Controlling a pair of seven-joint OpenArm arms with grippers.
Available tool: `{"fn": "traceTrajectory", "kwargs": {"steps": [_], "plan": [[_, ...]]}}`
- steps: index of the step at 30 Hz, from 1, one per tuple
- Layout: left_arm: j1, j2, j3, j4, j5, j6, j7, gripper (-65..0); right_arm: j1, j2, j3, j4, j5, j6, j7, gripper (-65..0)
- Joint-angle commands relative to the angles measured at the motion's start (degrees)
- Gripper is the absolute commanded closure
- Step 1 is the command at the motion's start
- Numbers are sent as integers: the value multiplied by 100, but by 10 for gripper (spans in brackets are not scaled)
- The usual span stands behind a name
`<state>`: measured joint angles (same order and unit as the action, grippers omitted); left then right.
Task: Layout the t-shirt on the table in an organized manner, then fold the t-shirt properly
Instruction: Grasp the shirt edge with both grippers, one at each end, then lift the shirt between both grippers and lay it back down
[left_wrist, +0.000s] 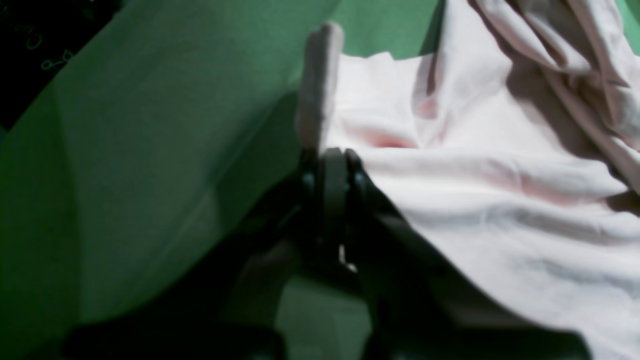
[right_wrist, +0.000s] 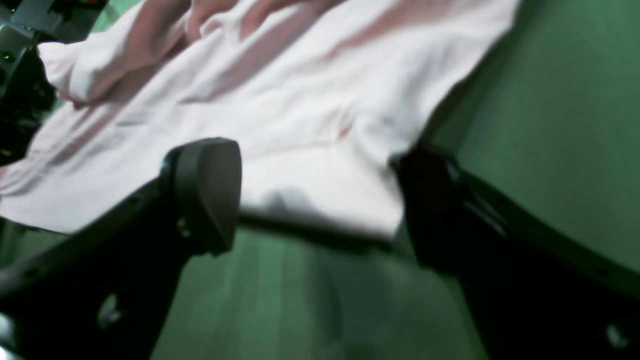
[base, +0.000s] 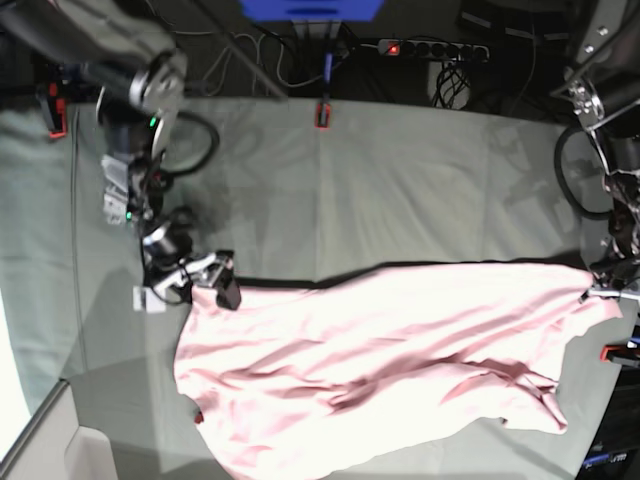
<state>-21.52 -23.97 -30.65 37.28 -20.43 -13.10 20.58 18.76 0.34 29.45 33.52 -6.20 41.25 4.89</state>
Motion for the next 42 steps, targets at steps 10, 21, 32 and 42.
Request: {"fn": "traceTrajectory", "kwargs": {"steps": [10,21,32,42], "plan": [[-173,-122,-16,101,-28,-4,-119,0,-35,-232,-532,450,-220,-125,-924,-222],[-173,-104,-16,162,-72,5,-93,0,-395,-65,-92,2253,-202,-125,-924,0],[213,326,-60,1631,-81,-13,1296,0,-1002,111,-40,5013,-202,-125,-1750,0],[1734,1214,-913,5965,-81,-4,2878,0,-1986,533,-49,6534,-202,-125,-2647,0]]}}
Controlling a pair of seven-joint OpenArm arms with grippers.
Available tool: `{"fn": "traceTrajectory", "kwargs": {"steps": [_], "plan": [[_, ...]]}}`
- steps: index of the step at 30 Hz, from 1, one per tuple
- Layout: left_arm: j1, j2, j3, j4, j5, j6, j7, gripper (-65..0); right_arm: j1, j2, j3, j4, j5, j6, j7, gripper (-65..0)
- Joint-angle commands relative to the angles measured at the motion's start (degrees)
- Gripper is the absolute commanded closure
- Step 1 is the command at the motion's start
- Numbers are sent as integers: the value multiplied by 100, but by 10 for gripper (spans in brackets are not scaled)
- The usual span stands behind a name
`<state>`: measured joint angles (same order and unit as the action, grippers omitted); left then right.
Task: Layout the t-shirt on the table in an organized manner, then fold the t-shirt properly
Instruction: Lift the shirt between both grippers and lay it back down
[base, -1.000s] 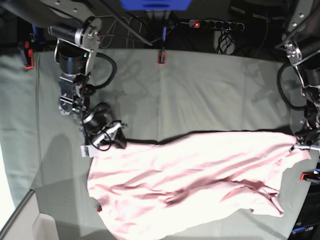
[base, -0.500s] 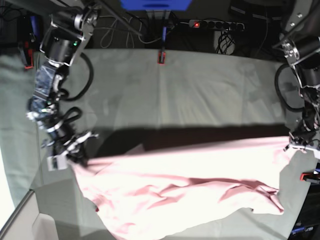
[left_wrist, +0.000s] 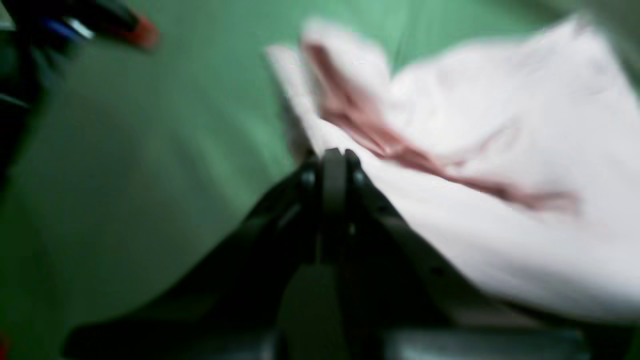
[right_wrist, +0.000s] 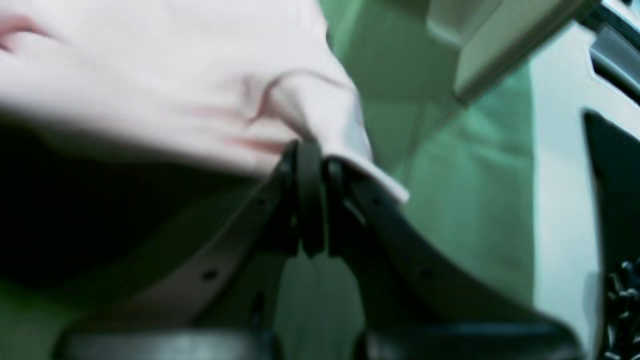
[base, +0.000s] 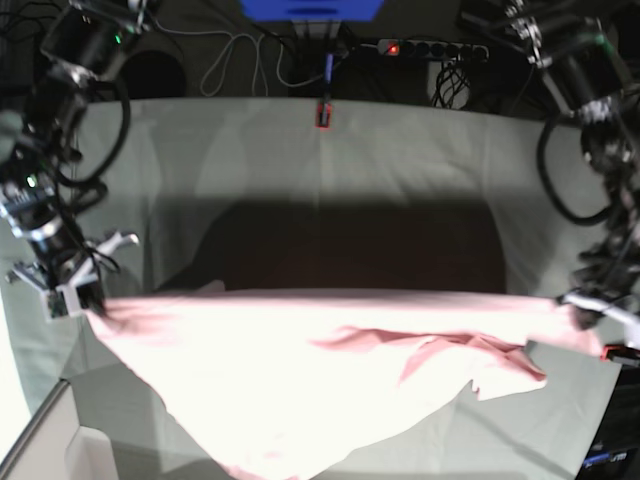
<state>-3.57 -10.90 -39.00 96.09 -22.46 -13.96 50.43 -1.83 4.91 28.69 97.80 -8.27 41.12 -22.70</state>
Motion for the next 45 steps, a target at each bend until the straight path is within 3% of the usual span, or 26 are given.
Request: {"fn": "traceTrajectory", "kwargs": {"steps": [1,6,11,14,20,24,29,32,35,39,45], "plan": [[-7,-40,-315,294,123,72,16,0,-42,85,28,229,5,-112,94,0],[45,4,-1238,865,114,55,781,0,-516,32,274,888,155,-112,147,0],[-262,-119,-1300,716,114,55,798,0,-543,112,274,1011,647,-112,112,0],[-1054,-128,-1247,373,132,55,816,0,-217,103,177,1003,638,-112,103,0],[-2829,-409,-280,-1183,175,108,693,0,503,112,81,572,629,-112,94,0],[-4236,-409,476,-2493,184,116,95,0,1075,120,107,326,577,-112,59,0],[-5748,-383,1294,-2924,132,116,-389,0,1532,112,265,334,137,-112,-240,0],[-6302,-374,1707,-2871,123,90,-353,0,1567,85,318,334,111,-112,-302,0],[-6223,-374,1927,-2546,114,90,-353,0,1497,50,336,326,120,-112,-310,0],[-5265,-418,1760,-2009,114,90,-248,0,1259,-73,336,326,128,-112,-275,0],[-3401,-594,617,-1069,114,72,-248,0,864,-126,309,317,146,-112,-266,0]]}}
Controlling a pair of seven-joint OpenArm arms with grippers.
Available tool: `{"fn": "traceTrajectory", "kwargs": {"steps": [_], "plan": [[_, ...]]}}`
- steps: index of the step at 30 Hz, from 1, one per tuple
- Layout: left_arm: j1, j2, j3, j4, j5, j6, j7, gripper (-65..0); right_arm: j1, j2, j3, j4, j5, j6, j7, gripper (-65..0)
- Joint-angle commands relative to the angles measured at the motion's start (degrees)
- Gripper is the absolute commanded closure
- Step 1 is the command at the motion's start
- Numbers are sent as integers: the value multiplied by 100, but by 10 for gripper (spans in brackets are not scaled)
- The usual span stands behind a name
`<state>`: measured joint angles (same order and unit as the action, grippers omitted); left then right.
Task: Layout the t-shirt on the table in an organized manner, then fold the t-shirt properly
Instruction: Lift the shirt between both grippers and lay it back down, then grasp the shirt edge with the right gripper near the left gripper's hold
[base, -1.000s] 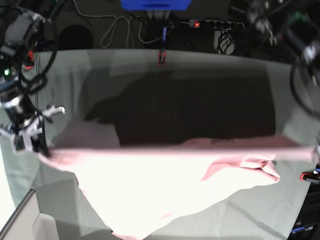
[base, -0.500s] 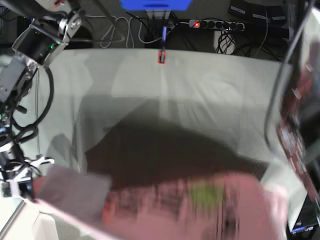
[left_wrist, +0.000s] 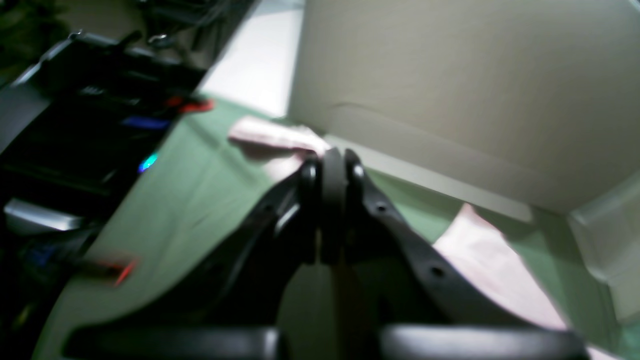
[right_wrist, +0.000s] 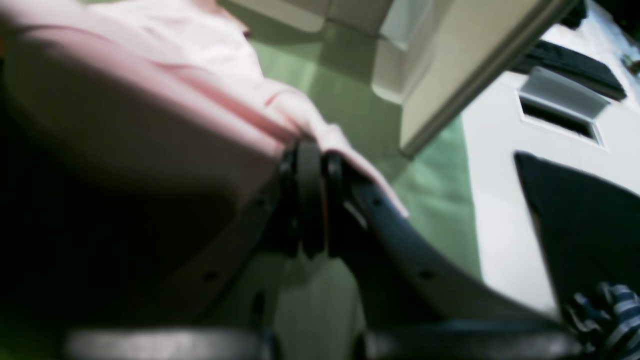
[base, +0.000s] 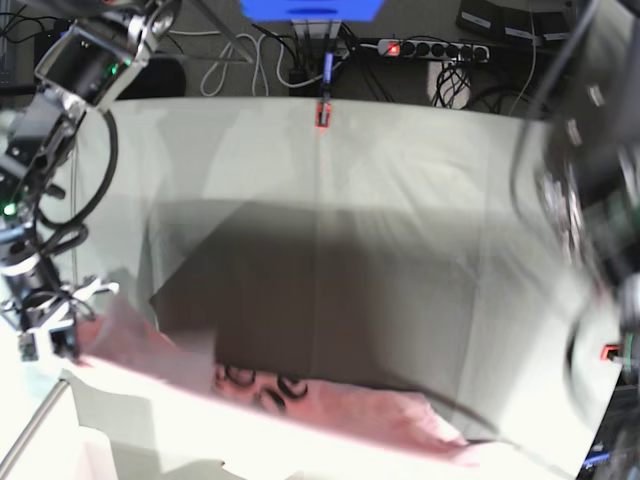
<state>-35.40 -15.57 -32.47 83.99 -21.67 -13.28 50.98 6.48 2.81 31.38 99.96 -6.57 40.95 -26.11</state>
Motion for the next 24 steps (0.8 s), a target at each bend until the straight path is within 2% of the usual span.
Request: {"fn": "traceTrajectory", "kwargs": {"steps": [1,5,11,16,21,24], "plan": [[45,-126,-212,204,35,-4,-303,0,-55,84,40,83,-25,-95,75,0],[1012,-214,-898,415,-70,-4,-303,0,-459,84,23,65,-25,-95,75,0],[2472,-478,-1892,520,-1231,-4,-303,0,-1083,93,-47,100,-25,-95,83,0],[3658,-460,-2155,511,-1732,-4,-320,0,-1734,102,-3,109,72,-95,92,0],[4168,-399,-2358,511,-1785,-4,-303,0,-2288,207,-12,100,635,-95,92,0],[4335,-267,-2358,503,-1776,-4,-320,0,-2525,163,-47,83,802,-95,92,0]]}}
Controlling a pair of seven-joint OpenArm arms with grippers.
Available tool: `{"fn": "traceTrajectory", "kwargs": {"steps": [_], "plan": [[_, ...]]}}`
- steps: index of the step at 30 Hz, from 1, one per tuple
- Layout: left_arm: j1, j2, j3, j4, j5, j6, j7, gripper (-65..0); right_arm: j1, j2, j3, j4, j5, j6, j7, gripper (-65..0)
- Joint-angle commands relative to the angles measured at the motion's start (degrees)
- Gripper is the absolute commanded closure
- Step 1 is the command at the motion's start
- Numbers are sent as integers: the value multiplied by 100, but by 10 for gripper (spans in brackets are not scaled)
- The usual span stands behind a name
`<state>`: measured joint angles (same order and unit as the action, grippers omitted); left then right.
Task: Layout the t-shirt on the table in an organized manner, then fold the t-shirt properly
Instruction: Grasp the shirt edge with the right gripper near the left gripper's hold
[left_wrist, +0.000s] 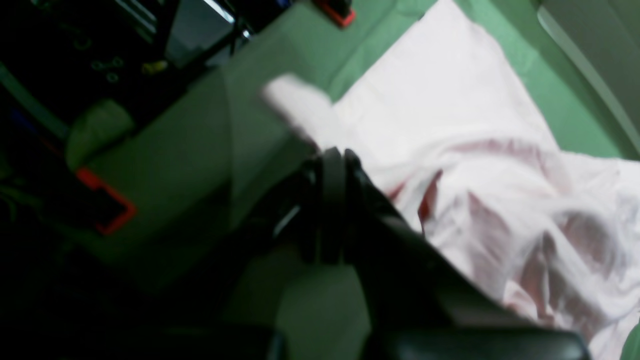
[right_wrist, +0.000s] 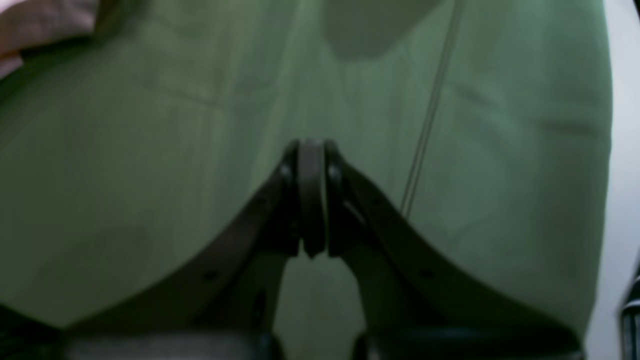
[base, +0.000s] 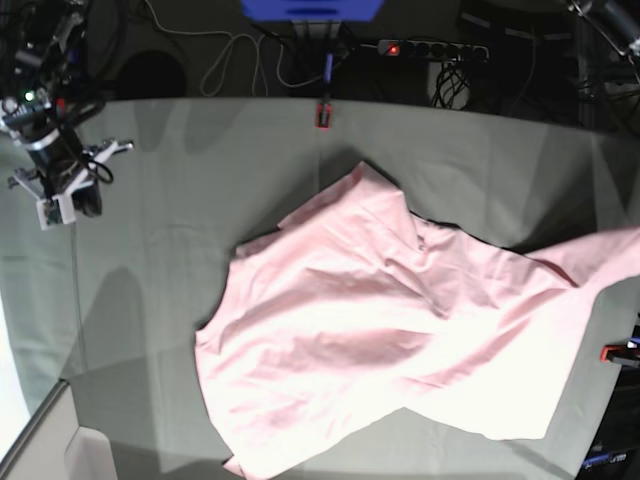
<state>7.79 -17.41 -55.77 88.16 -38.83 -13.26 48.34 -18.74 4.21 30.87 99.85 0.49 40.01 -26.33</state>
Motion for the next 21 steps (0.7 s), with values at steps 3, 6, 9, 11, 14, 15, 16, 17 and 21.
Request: {"fn": "traceTrajectory", "kwargs": {"steps": [3,6,9,11,14,15,16,17,21], "plan": [[-1,93,-28,85,-60,-6,-47,0,-38,-179,-111,120,228,-1,105,0],[-1,207,8,94,-60,-6,-47,0,-55,-284,-393,164,210,-1,61,0],[-1,233,8,94,-60,-6,-38,0,-73,-311,-859,147,210,-1,52,0],[8,233,8,94,-60,-6,-38,0,-126,-408,-1175,147,210,-1,44,0],[25,233,8,94,-60,-6,-38,0,-161,-469,-1738,190,237,-1,44,-32],[34,233,8,94,-60,-6,-38,0,-161,-469,-1949,182,237,-1,44,-60],[43,233,8,94,-60,-6,-38,0,-205,-469,-2195,164,237,-1,17,-99],[43,233,8,94,-60,-6,-38,0,-231,-469,-2432,164,245,-1,-79,-142],[43,233,8,94,-60,-6,-38,0,-214,-522,-3197,182,254,-1,-510,-317]]}}
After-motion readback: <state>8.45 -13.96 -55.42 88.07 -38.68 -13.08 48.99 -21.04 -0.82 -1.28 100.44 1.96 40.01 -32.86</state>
